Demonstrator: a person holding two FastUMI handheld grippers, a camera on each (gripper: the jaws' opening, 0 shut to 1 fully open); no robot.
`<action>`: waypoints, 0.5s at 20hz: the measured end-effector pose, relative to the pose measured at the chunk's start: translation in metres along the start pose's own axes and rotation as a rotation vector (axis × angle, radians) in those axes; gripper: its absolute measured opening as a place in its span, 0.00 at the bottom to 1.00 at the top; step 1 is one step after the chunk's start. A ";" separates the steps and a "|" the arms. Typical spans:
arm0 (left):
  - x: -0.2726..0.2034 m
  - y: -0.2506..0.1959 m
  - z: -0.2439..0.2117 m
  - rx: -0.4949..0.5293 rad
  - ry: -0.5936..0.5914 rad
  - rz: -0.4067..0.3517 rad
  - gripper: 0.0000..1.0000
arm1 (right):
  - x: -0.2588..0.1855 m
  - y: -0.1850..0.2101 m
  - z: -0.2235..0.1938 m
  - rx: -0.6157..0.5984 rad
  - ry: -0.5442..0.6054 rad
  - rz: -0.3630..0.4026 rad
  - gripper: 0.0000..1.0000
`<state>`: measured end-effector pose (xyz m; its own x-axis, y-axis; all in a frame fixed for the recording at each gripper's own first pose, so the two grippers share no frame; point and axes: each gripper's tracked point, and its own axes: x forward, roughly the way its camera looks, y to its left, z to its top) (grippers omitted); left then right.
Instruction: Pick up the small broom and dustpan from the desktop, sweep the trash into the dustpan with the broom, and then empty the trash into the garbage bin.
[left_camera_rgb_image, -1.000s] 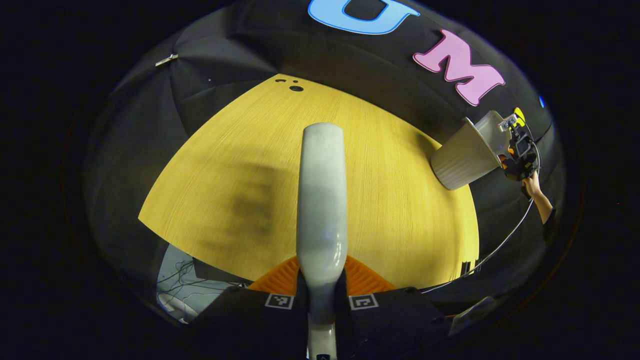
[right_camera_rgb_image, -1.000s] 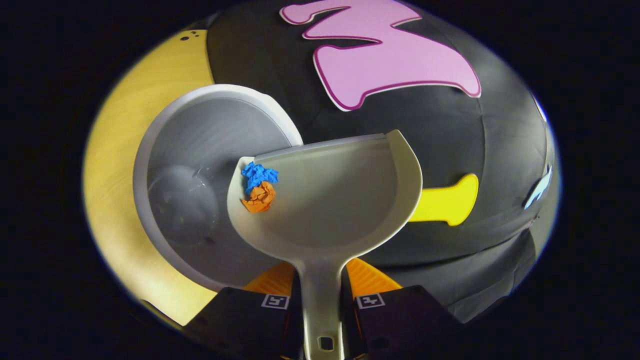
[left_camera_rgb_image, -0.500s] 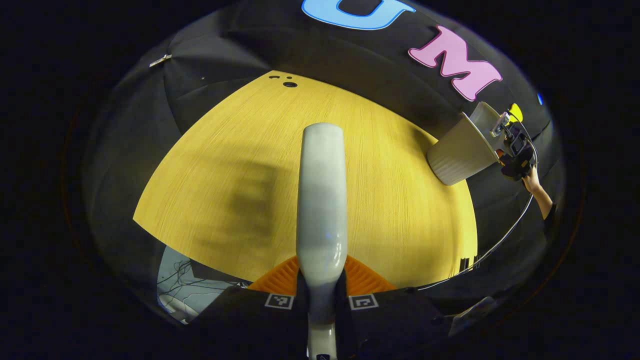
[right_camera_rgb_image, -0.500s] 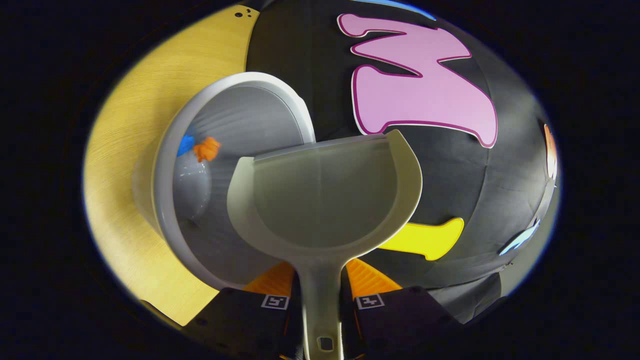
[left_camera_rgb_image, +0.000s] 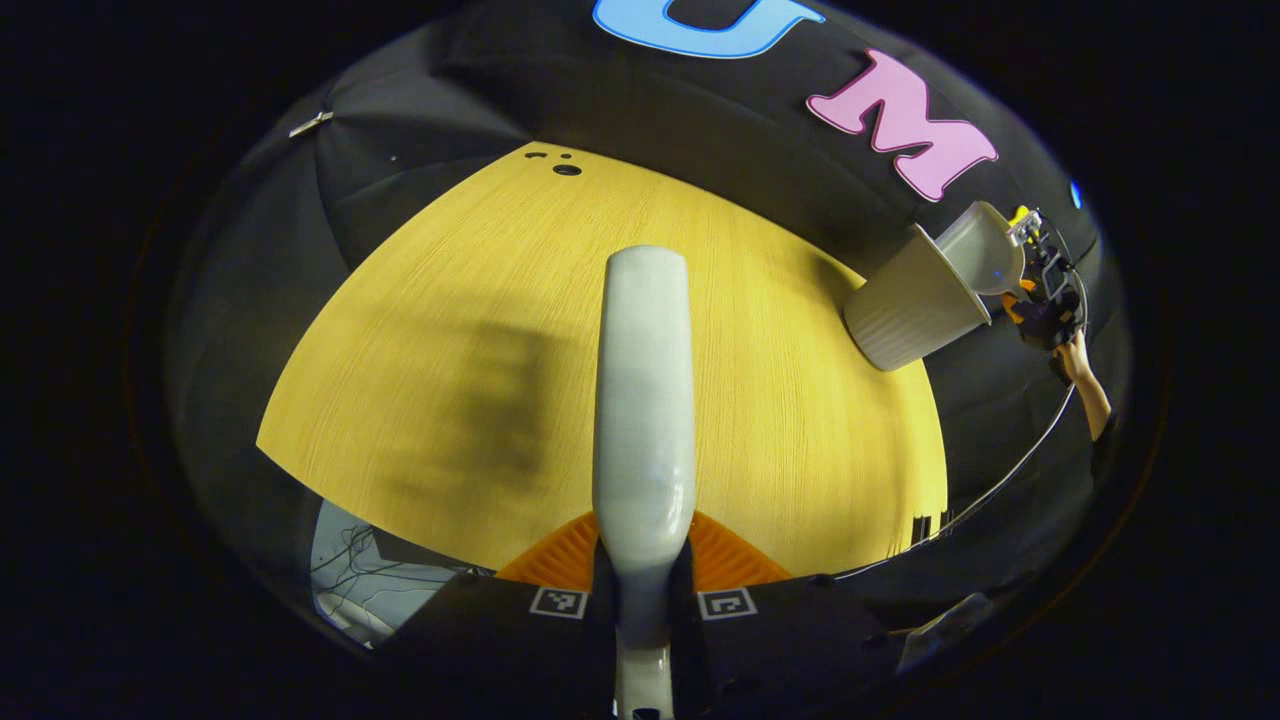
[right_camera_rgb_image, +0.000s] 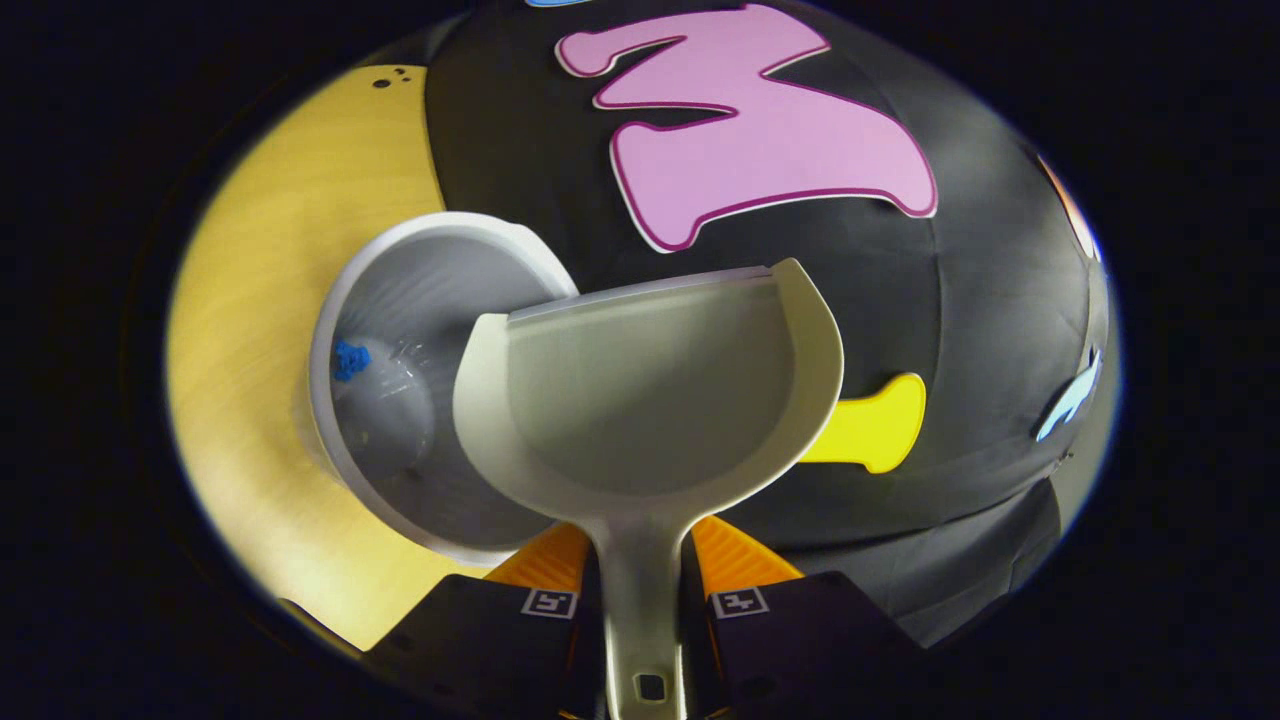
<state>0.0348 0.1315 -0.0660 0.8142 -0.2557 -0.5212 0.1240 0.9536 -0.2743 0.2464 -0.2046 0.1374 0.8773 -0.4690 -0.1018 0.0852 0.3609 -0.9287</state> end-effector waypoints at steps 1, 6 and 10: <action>-0.003 -0.003 0.003 0.015 -0.013 -0.004 0.26 | -0.009 -0.009 0.001 0.035 -0.005 -0.004 0.34; -0.012 -0.014 0.013 0.087 -0.055 -0.008 0.26 | -0.061 -0.047 0.020 0.275 -0.031 0.006 0.33; -0.011 -0.020 0.022 0.192 -0.103 0.017 0.26 | -0.122 -0.054 0.048 0.466 -0.104 0.043 0.36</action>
<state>0.0357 0.1190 -0.0374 0.8697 -0.2316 -0.4358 0.2080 0.9728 -0.1019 0.1573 -0.1282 0.2169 0.9254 -0.3709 -0.0782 0.2296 0.7126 -0.6630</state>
